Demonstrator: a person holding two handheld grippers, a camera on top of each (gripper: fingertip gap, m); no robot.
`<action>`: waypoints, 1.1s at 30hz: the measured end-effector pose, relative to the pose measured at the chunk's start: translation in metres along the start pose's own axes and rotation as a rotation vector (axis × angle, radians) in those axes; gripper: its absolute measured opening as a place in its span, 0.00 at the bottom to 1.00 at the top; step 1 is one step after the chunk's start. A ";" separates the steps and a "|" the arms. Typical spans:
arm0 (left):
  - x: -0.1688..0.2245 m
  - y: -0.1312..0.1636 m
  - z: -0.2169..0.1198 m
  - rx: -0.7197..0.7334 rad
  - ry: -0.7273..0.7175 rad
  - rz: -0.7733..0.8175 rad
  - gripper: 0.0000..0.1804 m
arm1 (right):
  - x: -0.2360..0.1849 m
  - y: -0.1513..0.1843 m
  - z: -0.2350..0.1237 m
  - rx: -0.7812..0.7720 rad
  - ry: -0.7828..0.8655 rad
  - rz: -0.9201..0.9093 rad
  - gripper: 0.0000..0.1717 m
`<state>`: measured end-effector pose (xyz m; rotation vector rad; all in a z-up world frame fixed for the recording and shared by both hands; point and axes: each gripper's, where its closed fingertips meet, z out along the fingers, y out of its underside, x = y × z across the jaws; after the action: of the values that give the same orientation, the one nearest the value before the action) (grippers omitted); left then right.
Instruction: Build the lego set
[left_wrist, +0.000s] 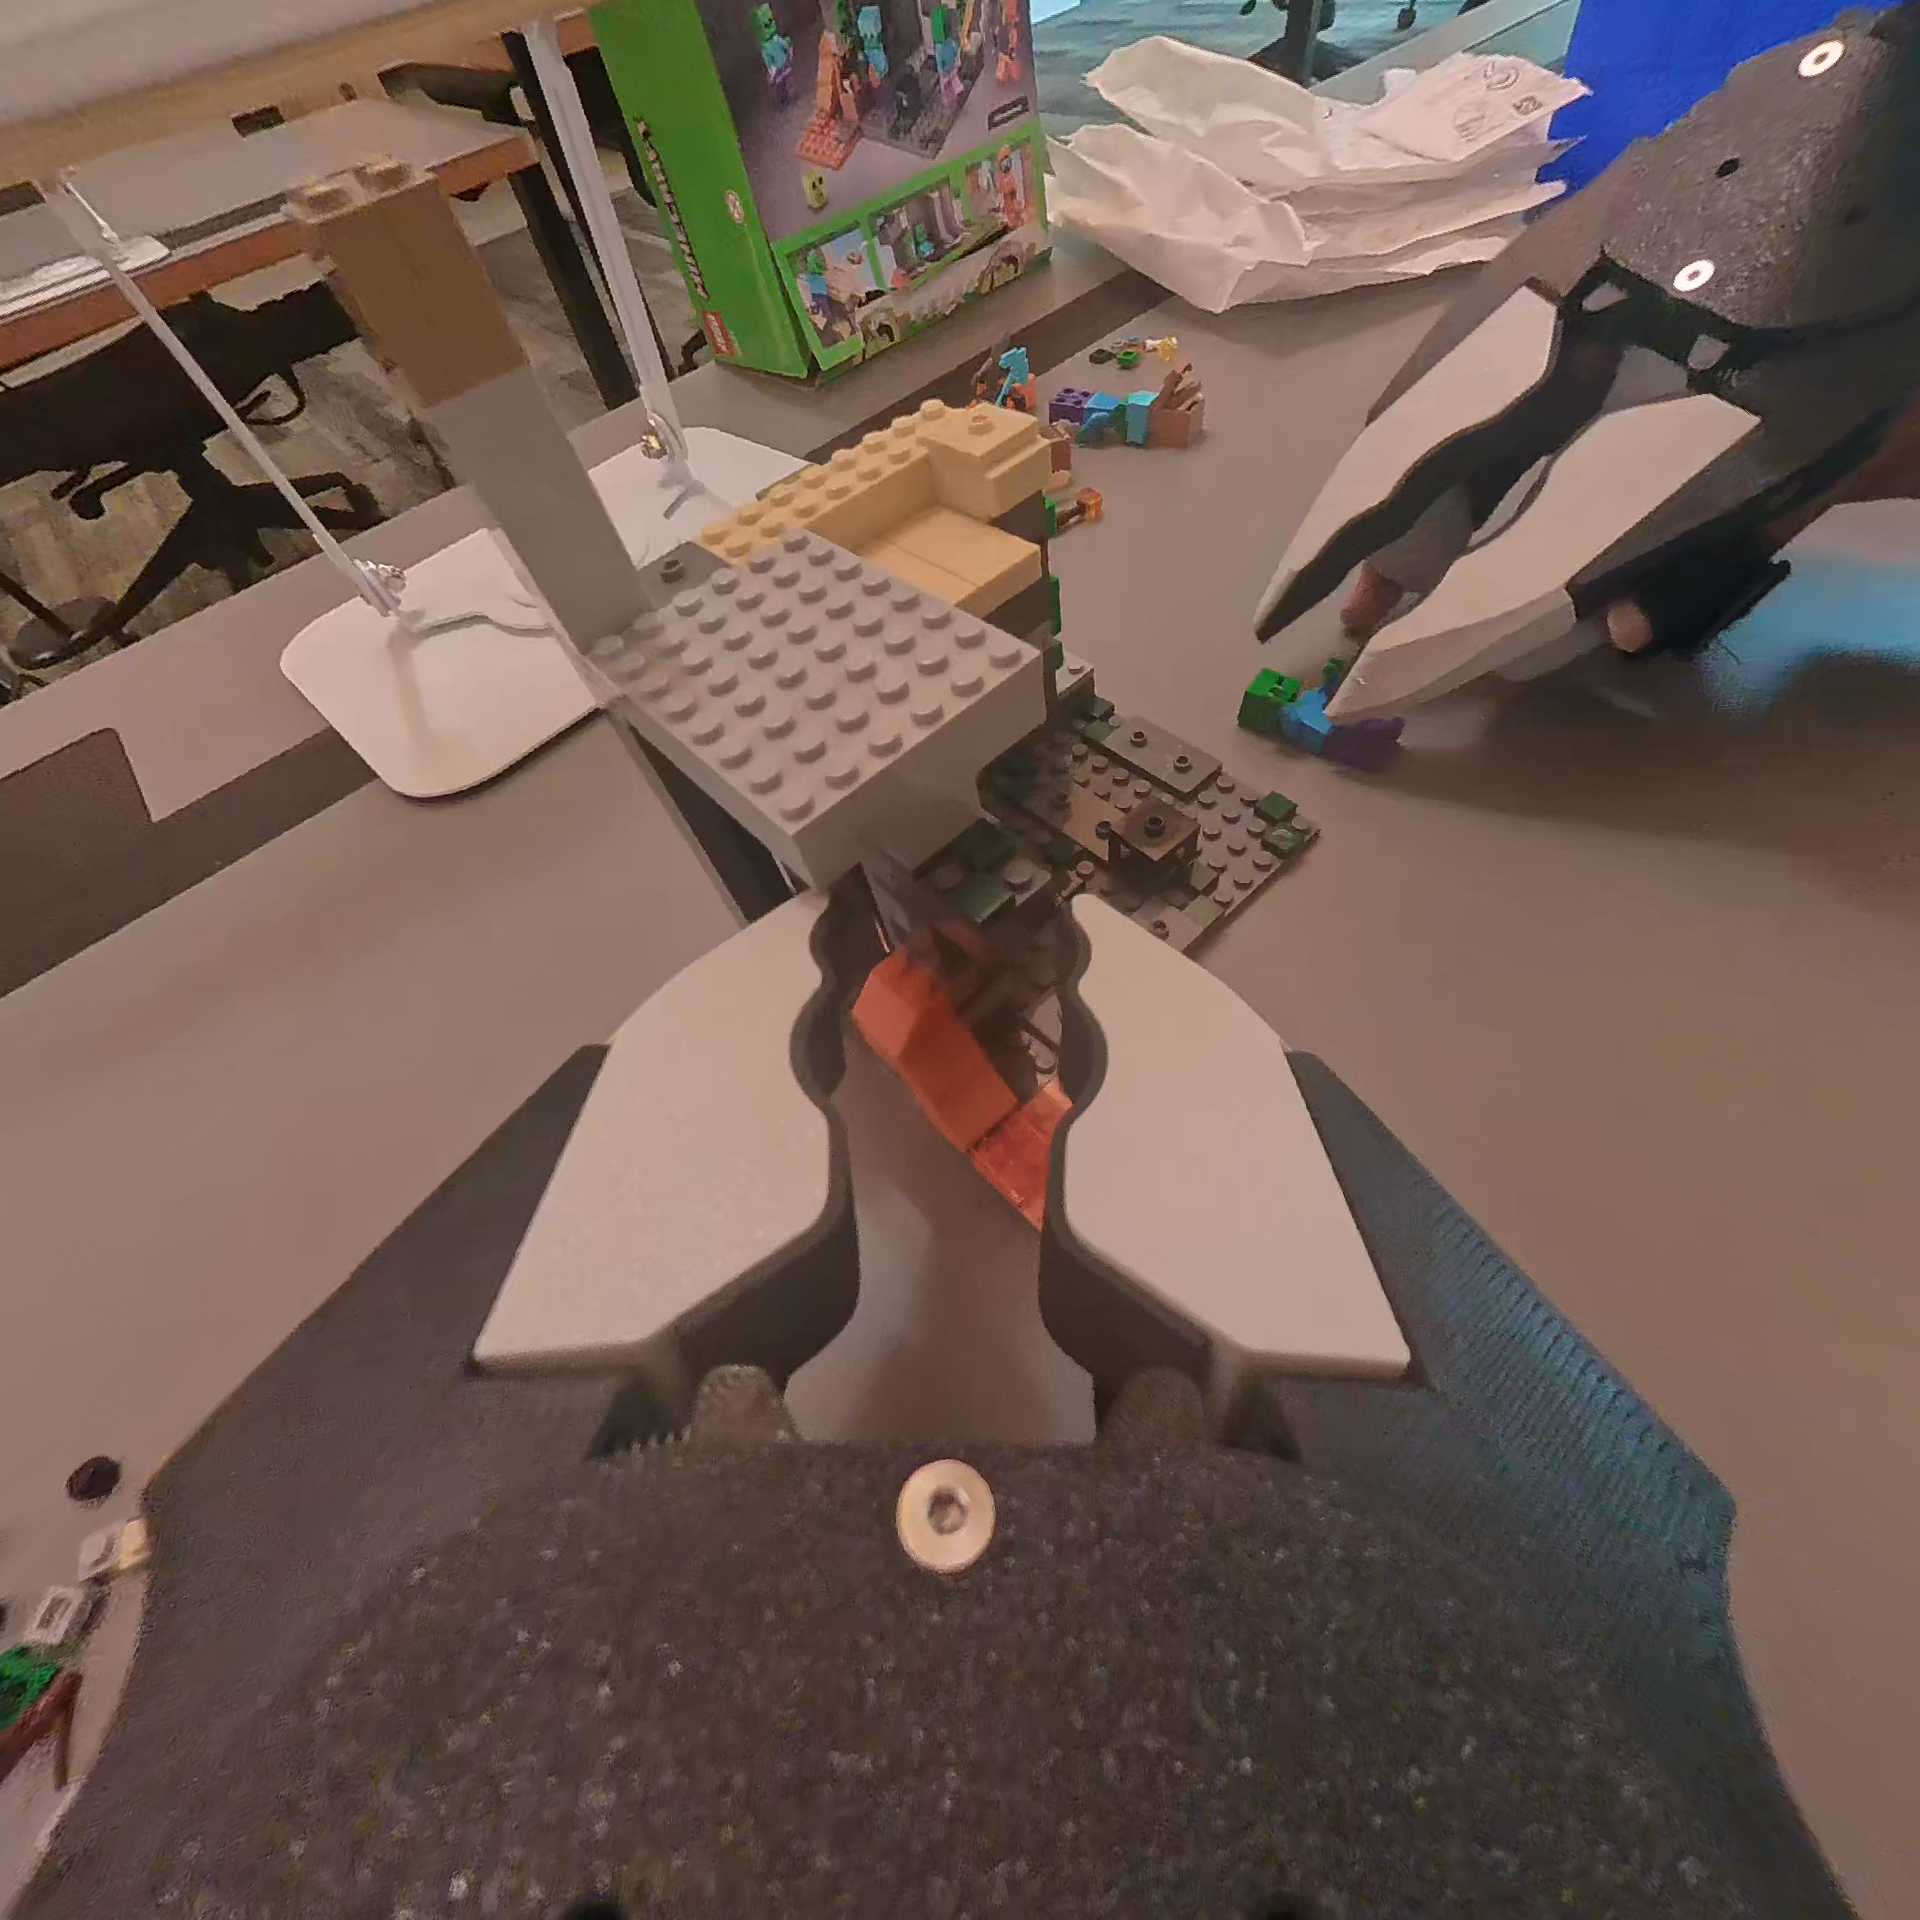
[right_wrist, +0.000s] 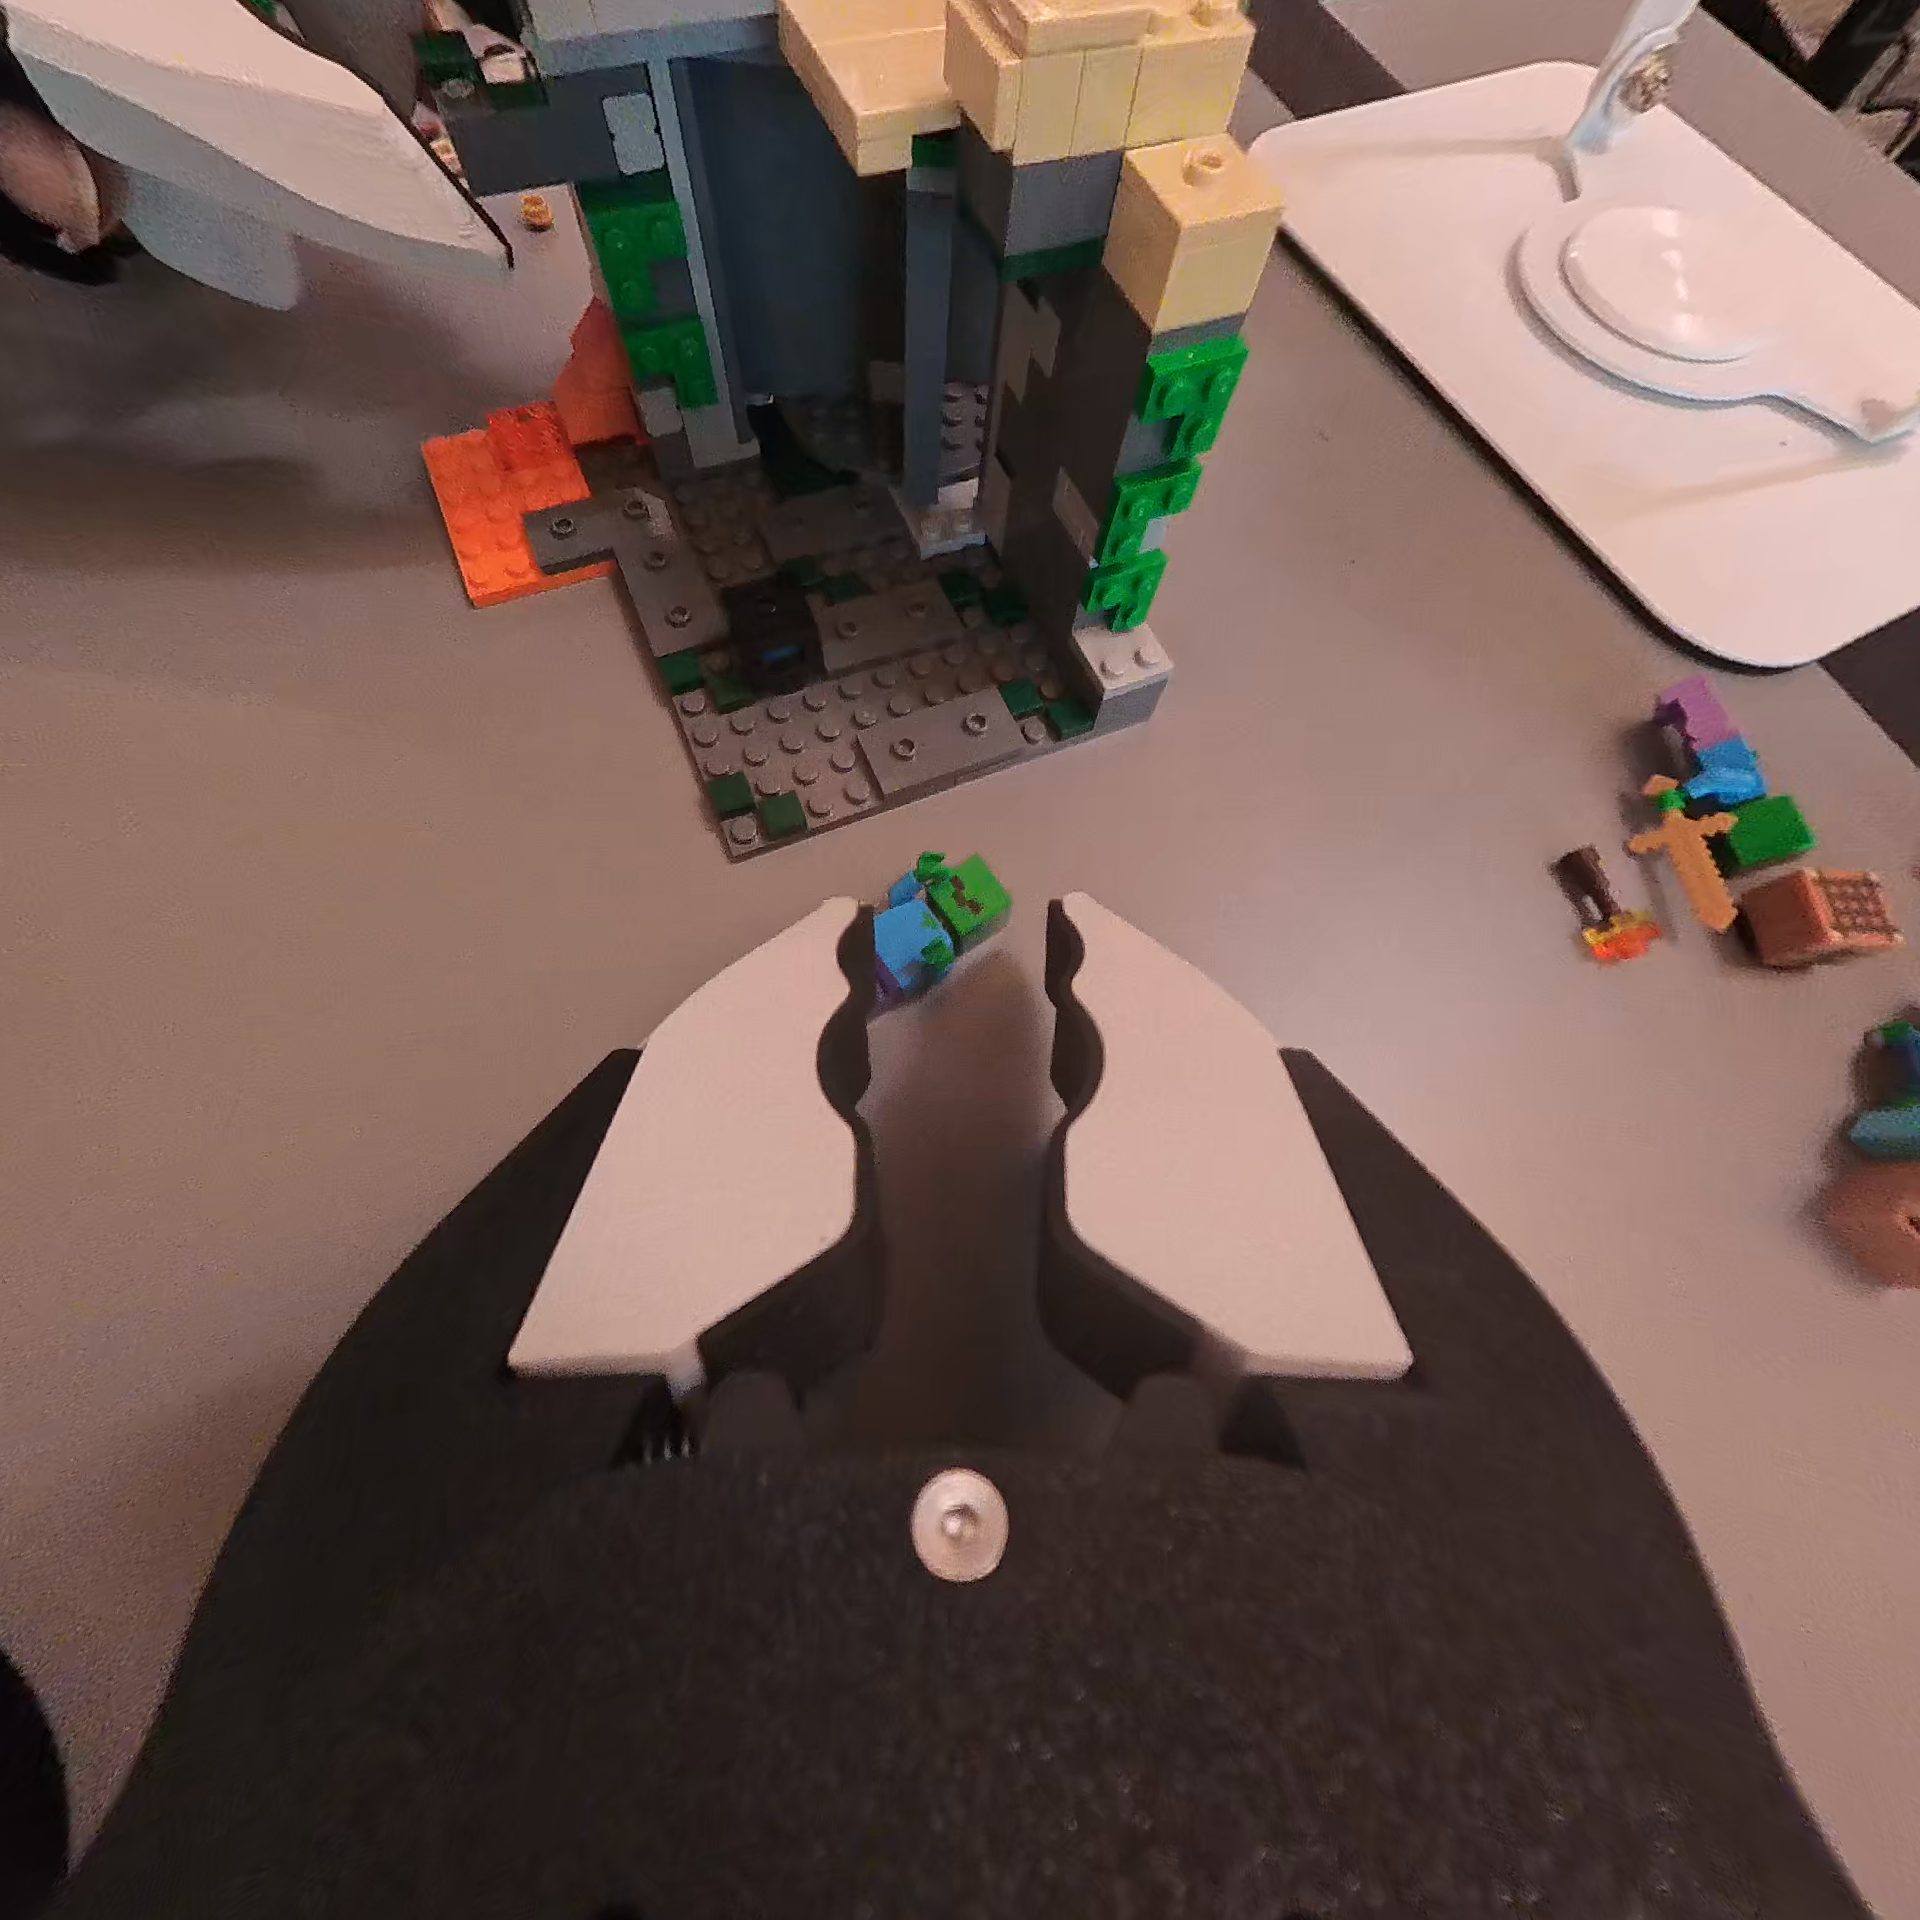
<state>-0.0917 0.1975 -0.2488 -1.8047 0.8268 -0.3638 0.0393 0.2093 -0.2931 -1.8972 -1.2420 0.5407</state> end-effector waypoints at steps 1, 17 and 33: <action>-0.001 0.001 -0.001 -0.002 -0.004 -0.002 0.21 | 0.002 -0.001 0.002 -0.006 -0.004 -0.009 0.19; -0.007 0.007 -0.003 -0.009 -0.021 -0.031 0.21 | 0.016 -0.016 0.000 0.031 0.000 -0.195 0.12; 0.099 -0.060 -0.049 0.210 0.532 -0.294 0.18 | -0.043 -0.108 -0.102 0.668 0.161 -0.302 0.12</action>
<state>-0.0289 0.1065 -0.1891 -1.6488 0.8406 -1.1160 0.0314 0.1542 -0.1491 -1.1490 -1.0446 0.5407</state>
